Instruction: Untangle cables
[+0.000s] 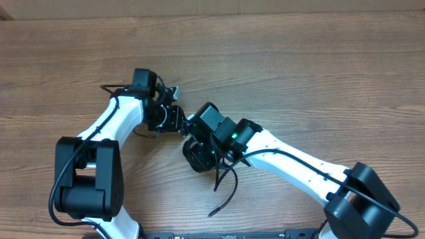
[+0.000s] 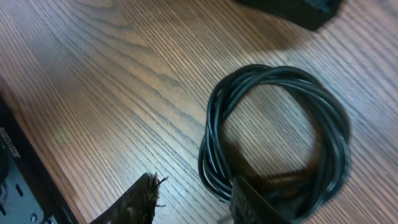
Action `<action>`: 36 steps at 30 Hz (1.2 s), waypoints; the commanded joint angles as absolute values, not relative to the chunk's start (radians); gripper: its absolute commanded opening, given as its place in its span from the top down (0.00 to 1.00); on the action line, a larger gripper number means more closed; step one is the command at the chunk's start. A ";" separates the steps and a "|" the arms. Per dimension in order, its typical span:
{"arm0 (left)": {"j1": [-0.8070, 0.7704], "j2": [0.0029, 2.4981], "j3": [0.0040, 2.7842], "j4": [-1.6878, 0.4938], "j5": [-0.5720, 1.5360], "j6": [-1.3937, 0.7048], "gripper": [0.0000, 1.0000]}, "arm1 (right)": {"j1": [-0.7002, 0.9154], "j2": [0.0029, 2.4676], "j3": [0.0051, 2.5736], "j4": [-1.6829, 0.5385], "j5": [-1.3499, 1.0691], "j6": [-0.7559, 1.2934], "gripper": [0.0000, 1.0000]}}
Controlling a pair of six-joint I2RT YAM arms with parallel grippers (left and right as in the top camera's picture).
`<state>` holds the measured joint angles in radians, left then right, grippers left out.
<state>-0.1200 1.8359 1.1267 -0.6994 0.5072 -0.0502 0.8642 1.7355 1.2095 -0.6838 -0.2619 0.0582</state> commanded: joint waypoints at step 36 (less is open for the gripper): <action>-0.112 1.963 1.156 -0.706 0.597 0.002 0.96 | 0.591 1.798 1.152 -0.615 -0.717 0.374 0.63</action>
